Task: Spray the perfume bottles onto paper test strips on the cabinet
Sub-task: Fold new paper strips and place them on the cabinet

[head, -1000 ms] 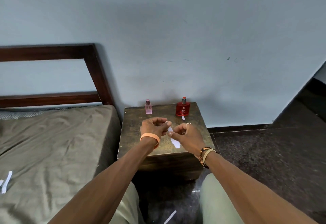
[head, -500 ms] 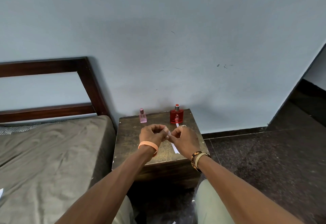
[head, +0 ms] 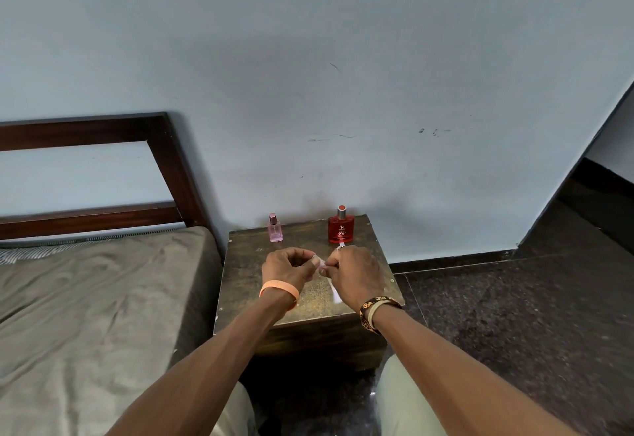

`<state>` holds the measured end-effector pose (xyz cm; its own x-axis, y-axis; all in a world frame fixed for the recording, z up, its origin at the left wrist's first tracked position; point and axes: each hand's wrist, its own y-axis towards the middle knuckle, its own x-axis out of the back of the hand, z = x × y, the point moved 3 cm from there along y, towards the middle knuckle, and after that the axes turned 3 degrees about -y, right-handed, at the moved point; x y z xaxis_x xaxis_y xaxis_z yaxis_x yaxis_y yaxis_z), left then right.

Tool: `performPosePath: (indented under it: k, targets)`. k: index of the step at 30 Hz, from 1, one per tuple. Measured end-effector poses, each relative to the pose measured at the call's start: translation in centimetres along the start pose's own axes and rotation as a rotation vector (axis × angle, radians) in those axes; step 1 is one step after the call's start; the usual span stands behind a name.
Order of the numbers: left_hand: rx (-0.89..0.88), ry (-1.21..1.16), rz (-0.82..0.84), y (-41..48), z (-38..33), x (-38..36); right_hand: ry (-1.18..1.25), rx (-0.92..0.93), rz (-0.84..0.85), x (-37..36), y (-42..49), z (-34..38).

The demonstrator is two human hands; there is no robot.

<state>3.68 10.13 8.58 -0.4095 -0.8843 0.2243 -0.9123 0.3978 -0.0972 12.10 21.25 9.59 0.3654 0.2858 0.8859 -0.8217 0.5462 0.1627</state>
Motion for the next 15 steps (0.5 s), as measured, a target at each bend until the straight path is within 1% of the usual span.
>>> performPosePath:
  k: [2, 4, 6, 9, 12, 15]
  targets:
    - [-0.027, 0.026, -0.026, 0.1, 0.0, 0.2, -0.042, 0.012, -0.038, 0.1, 0.0, 0.3]
    - [-0.039, 0.029, -0.04, 0.1, 0.0, 0.3, -0.028, 0.006, -0.045, 0.0, 0.1, 0.7]
    - [-0.022, -0.004, -0.052, 0.3, 0.1, 0.5, 0.08, -0.036, 0.018, -0.2, 0.2, 0.8]
    - [0.044, -0.13, -0.025, 0.4, 0.4, 0.8, 0.218, -0.084, 0.141, -0.6, 0.5, 0.4]
    - [0.054, -0.197, 0.033, 0.3, 0.5, 1.1, 0.24, -0.074, 0.2, -0.8, 0.5, 0.1]
    - [0.056, -0.213, 0.035, 0.3, 0.7, 1.2, 0.238, -0.073, 0.236, -1.1, 0.6, 0.0]
